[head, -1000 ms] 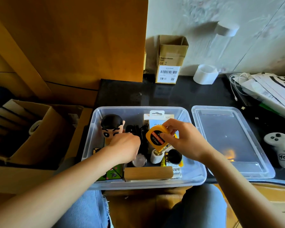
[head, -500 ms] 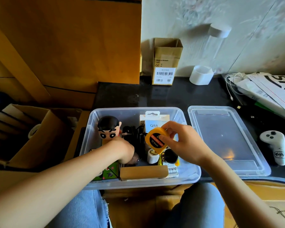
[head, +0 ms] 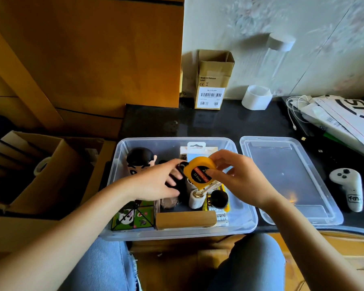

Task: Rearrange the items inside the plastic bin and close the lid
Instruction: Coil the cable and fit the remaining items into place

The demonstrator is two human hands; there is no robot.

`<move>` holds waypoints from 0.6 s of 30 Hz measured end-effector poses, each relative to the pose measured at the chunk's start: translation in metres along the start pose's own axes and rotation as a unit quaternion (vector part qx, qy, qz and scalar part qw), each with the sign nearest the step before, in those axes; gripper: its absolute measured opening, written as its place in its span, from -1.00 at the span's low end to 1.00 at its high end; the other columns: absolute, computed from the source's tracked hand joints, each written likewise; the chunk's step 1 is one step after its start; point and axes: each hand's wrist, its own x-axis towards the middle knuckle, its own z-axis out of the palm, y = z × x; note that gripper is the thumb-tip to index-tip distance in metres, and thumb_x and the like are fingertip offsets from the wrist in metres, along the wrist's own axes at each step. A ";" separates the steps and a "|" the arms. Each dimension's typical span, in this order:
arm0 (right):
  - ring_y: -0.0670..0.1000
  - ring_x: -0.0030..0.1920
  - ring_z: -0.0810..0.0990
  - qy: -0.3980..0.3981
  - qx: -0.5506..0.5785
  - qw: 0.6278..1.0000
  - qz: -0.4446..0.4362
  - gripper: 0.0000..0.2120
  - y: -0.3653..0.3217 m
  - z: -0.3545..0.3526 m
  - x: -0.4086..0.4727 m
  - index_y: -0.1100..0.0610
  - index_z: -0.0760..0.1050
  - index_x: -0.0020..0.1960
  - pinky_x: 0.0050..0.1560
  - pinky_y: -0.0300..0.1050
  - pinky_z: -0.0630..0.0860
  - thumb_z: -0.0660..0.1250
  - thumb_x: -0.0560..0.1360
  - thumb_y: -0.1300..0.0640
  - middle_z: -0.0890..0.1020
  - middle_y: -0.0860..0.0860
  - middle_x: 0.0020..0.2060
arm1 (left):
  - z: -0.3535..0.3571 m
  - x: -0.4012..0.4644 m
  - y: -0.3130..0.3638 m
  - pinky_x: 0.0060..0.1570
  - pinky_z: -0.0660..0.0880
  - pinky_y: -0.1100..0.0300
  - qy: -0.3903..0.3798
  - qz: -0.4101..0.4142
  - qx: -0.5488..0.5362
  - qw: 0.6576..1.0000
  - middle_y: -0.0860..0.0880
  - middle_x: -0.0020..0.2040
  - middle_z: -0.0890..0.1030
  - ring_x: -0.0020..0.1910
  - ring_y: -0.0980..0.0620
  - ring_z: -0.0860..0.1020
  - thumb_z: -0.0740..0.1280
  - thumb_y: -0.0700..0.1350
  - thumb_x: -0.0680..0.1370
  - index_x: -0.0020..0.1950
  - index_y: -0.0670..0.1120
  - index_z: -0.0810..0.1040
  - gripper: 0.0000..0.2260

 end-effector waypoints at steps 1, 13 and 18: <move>-0.13 -0.11 0.60 -0.004 0.013 1.000 0.001 -0.86 -0.002 0.002 0.002 -0.05 0.49 -0.01 -0.17 -0.37 0.48 0.39 0.47 0.10 0.61 -0.16 -0.14 | 0.001 -0.005 0.003 0.11 0.51 0.23 0.000 0.033 -0.081 0.996 0.11 0.14 0.52 0.06 0.19 0.57 0.47 -0.12 0.44 0.35 0.18 0.29 -0.41; -0.04 -0.29 0.61 -0.108 -0.282 0.948 0.106 -0.81 -0.009 -0.013 -0.014 0.13 0.63 -0.20 -0.29 -0.34 0.48 0.35 0.47 0.04 0.67 -0.02 -0.27 | 0.026 -0.013 -0.011 -0.20 0.49 0.44 0.312 0.075 -0.174 0.931 0.13 -0.13 0.60 -0.11 0.25 0.57 0.46 -0.08 0.43 -0.08 0.17 0.47 -0.78; 0.05 -0.21 0.52 -0.183 -0.405 0.887 0.124 -0.87 0.000 0.021 -0.022 0.19 0.53 0.03 -0.23 -0.19 0.45 0.27 0.51 0.20 0.58 0.02 -0.21 | 0.033 -0.016 -0.015 -0.17 0.47 0.45 0.348 0.070 -0.144 0.924 0.14 -0.08 0.57 -0.05 0.18 0.55 0.44 -0.05 0.45 0.02 0.15 0.44 -0.75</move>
